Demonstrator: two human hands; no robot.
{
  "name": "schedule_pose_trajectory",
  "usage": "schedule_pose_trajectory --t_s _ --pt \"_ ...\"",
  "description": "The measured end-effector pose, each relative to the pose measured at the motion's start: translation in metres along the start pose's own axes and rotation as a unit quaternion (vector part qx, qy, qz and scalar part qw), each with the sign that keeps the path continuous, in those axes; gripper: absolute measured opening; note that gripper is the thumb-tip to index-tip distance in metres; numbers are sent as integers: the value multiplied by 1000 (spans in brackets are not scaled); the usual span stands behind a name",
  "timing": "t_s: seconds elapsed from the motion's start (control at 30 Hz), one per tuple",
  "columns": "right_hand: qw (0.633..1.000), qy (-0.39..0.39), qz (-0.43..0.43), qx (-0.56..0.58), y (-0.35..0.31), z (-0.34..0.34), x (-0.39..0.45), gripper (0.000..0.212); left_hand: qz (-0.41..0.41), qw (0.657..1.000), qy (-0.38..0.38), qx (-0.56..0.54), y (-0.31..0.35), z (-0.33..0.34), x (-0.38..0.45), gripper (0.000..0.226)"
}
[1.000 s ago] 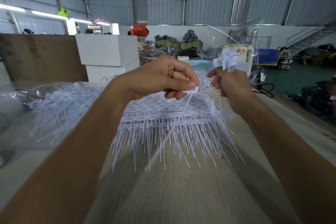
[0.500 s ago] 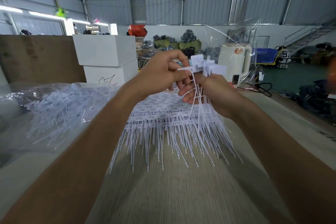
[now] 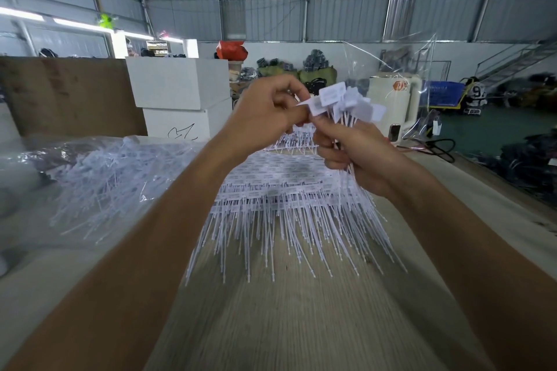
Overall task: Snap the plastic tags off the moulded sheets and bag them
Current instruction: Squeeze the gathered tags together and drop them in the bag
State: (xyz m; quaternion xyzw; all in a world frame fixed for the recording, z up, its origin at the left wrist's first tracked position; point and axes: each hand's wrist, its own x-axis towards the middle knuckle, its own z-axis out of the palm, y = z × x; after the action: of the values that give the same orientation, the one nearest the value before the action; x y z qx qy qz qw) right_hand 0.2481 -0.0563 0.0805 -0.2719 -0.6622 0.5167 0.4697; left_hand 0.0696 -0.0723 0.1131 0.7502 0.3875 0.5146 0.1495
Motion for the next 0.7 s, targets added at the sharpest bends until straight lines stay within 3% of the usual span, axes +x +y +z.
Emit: schedule_pose_trajectory --t_s 0.17,0.33,0.53,0.6,0.7 --pt "996 -9 4 -83 3 -1 -1 17 17 996 -47 -73 10 -4 -3 18" --pt "997 -10 4 -77 2 4 -1 30 16 997 -43 -57 12 -2 -5 18" --pt "994 -6 -21 -105 -1 16 -4 31 11 991 -128 -35 15 2 -7 71" --pt "990 7 -27 -136 -3 23 -4 37 23 993 -103 -51 17 11 -9 76" --pt "984 8 -16 -178 -3 25 -9 30 79 994 -59 -44 23 24 -10 63"
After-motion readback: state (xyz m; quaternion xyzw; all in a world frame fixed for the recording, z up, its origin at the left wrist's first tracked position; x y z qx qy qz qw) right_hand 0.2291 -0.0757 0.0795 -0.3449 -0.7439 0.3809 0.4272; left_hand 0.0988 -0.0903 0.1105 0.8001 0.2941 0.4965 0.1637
